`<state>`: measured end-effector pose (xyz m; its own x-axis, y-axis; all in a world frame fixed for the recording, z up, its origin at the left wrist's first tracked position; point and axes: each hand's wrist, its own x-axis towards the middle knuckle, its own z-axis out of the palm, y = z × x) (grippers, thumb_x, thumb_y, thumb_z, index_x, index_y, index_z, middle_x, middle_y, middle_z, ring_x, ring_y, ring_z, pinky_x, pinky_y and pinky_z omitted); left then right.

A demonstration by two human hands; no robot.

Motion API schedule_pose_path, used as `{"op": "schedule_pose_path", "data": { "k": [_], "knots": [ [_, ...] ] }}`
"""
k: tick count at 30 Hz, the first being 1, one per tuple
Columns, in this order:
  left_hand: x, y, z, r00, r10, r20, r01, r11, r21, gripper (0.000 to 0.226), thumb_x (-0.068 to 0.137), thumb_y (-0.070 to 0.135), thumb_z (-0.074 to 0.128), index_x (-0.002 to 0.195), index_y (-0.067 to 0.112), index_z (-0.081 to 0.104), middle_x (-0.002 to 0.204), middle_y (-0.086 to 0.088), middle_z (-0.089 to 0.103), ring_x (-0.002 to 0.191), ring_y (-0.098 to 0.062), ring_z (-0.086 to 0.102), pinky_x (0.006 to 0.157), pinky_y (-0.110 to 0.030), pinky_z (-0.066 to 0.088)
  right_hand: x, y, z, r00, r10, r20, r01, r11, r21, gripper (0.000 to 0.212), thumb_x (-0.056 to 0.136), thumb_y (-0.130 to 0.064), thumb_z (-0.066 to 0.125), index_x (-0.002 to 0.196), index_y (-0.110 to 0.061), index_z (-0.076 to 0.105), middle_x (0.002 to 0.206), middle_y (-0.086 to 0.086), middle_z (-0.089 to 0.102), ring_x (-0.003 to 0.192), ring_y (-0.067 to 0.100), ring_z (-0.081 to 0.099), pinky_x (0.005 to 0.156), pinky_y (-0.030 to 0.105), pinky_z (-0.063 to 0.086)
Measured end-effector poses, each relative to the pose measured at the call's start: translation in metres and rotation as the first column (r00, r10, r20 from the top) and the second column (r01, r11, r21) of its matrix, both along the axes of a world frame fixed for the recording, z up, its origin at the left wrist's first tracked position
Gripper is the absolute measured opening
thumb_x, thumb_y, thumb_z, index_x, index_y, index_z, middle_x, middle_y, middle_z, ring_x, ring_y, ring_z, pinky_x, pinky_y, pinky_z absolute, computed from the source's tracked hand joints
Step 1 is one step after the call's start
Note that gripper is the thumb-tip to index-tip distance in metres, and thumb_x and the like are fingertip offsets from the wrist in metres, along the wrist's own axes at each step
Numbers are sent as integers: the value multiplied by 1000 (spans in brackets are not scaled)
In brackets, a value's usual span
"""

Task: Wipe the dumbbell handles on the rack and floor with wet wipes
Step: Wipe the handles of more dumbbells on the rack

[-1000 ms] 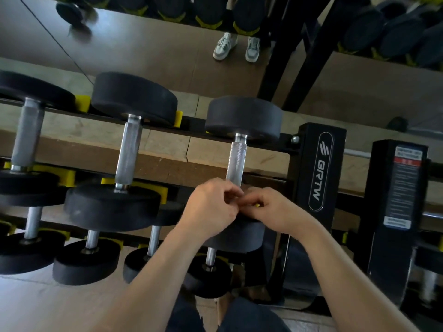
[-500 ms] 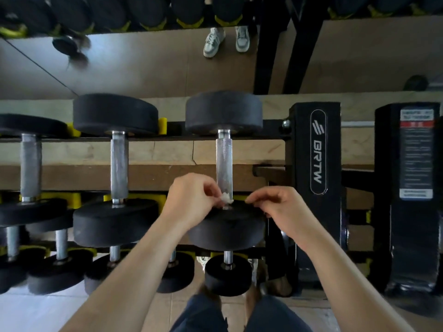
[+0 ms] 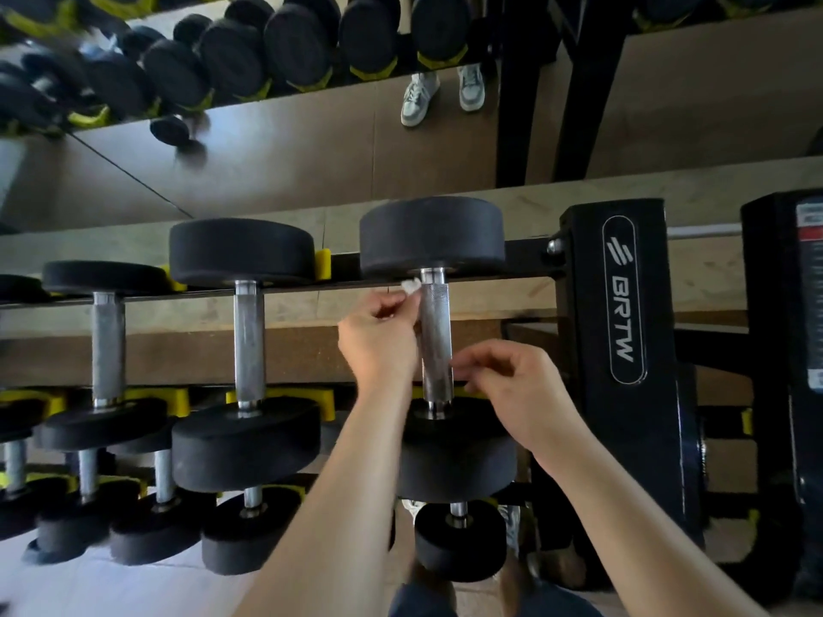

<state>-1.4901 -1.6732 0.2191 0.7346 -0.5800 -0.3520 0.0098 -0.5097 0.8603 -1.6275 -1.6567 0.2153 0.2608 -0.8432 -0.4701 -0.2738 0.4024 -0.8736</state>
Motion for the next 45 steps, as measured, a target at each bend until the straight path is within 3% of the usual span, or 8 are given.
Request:
{"op": "schedule_pose_path", "data": {
  "k": [9, 15, 18, 26, 28, 33, 39, 45],
  "knots": [
    [0, 0, -6, 631, -294, 718, 488, 870, -72, 8, 80, 15, 71, 84, 15, 78, 89, 7, 69, 82, -5, 63, 79, -11, 47, 13, -7, -4, 962, -203, 186, 186, 977, 105, 30, 89, 8, 54, 85, -16, 72, 73, -3, 70, 65, 6, 64, 61, 15, 51],
    [11, -5, -6, -294, -456, 840, 727, 464, 506, 21, 88, 12, 54, 91, 14, 75, 94, 1, 72, 89, -21, 64, 79, -30, 53, 6, -8, -11, 938, -256, 235, 232, 965, 123, 25, 88, 6, 55, 84, -13, 71, 68, -2, 66, 63, 7, 60, 61, 16, 49],
    [11, -16, 3, -504, -523, 688, 577, 389, 718, 26, 88, 9, 46, 92, 10, 72, 91, -5, 71, 85, -26, 64, 74, -35, 55, -1, -9, -11, 920, -288, 266, 262, 956, 132, 28, 91, 6, 54, 95, -17, 70, 80, 2, 65, 68, 11, 61, 62, 16, 50],
    [-14, 8, 25, -673, -732, 101, 381, -226, 896, 16, 91, 3, 53, 97, 11, 65, 100, -5, 66, 98, -25, 56, 84, -36, 52, -20, -14, -16, 955, -211, 208, 192, 975, 111, 35, 89, 9, 52, 97, -20, 69, 83, -1, 68, 78, 12, 66, 73, 24, 56],
    [2, 7, 23, -680, -682, 269, 485, -144, 862, 13, 81, 3, 68, 86, 15, 68, 85, -2, 68, 82, -23, 62, 68, -35, 57, -23, -13, -13, 961, -174, 214, 157, 983, 92, 31, 91, 6, 53, 93, -21, 70, 79, -3, 69, 70, 6, 64, 65, 16, 51],
    [14, -18, 26, -232, -666, 709, 757, 334, 562, 20, 80, 7, 56, 88, 13, 73, 86, -3, 71, 75, -24, 67, 62, -34, 57, -18, -20, -13, 970, -134, 204, 131, 991, 26, 29, 93, 0, 54, 96, -26, 68, 84, -2, 69, 73, 6, 64, 71, 22, 55],
    [19, 18, 16, -398, -733, 552, 777, 51, 628, 10, 73, 7, 70, 79, 15, 73, 80, 4, 68, 74, -18, 59, 57, -30, 54, -12, -10, -20, 990, 100, 96, -94, 993, -65, 31, 89, -6, 63, 99, -35, 68, 93, -11, 70, 86, 1, 65, 82, 20, 53],
    [18, 1, 1, -39, -522, 852, 776, 522, 355, 27, 88, 25, 53, 89, 9, 75, 95, -5, 71, 83, -27, 66, 66, -37, 58, 5, -27, -10, 998, 54, -15, -56, 958, -282, 32, 91, -17, 64, 120, -29, 62, 96, -19, 64, 83, -6, 63, 70, 5, 47]
  ]
}}
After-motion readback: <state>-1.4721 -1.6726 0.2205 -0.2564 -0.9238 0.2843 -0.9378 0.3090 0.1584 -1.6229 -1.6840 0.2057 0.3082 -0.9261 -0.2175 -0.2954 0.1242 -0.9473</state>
